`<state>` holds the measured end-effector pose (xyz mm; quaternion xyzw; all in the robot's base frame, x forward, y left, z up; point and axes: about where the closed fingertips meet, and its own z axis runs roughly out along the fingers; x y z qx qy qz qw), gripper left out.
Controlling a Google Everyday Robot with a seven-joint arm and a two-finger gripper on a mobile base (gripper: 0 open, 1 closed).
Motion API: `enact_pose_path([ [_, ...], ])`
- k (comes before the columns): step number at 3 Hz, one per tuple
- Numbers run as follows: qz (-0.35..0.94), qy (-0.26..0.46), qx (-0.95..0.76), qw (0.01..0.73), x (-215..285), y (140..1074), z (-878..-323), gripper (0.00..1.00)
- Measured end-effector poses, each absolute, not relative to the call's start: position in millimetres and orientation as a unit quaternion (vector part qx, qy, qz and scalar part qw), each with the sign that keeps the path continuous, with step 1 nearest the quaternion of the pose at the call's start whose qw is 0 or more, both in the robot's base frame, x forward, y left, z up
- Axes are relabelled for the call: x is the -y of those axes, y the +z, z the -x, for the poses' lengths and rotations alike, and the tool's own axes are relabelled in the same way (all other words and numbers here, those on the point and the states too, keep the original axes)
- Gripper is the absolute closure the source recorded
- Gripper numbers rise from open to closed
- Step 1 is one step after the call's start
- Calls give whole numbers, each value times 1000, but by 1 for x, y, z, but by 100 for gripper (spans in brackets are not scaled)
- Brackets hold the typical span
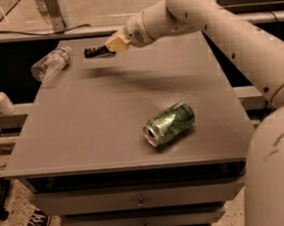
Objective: Move rxbar chocolate near water bottle
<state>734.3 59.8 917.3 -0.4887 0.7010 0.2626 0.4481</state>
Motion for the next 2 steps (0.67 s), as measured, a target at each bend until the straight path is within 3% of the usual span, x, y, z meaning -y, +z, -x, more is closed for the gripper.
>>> enact_pose_path([
  [2,499,263,-695,445,-106,893,-748,100],
])
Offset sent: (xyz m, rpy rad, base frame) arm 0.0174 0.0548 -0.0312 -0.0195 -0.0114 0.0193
